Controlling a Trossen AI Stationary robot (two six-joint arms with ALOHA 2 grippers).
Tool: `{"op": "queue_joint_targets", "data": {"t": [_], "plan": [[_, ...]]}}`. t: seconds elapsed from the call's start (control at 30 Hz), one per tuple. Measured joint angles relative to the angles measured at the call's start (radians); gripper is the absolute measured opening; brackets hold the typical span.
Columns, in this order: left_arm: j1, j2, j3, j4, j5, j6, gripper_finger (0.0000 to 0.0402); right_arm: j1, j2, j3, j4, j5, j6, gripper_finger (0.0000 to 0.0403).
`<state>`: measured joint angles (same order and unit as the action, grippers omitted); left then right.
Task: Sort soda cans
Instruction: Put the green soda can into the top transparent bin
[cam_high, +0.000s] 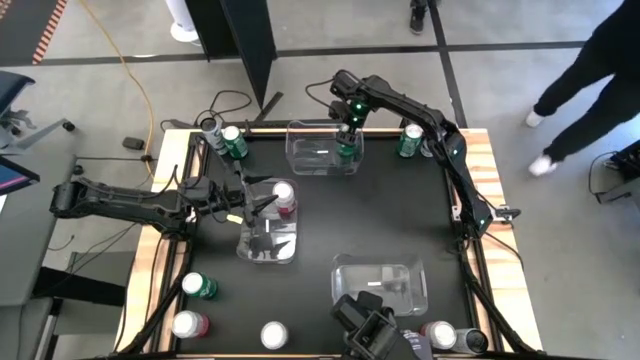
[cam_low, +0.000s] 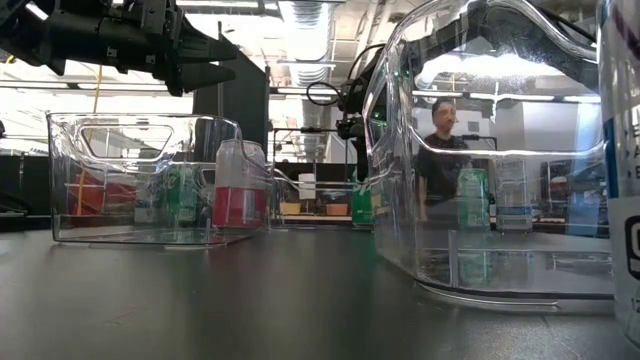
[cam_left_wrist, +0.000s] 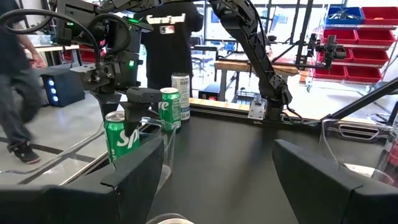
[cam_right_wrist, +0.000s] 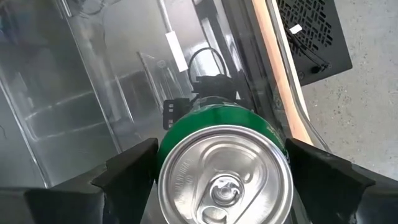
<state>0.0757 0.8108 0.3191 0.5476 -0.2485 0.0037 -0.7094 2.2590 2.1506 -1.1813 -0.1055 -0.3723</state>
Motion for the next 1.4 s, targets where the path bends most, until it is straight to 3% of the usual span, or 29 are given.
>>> {"op": "queue_joint_targets", "data": {"t": [0.5,1.4], "plan": [[0.0,0.0,0.0,-0.009,0.0,0.011,0.0295,0.003,-0.005,0.094,-0.051,0.036,-0.022,0.0372],[0.0,0.0,0.0,-0.016,0.0,0.011,0.0295,0.055,-0.007,0.097,-0.089,0.037,-0.078,0.0369]]}}
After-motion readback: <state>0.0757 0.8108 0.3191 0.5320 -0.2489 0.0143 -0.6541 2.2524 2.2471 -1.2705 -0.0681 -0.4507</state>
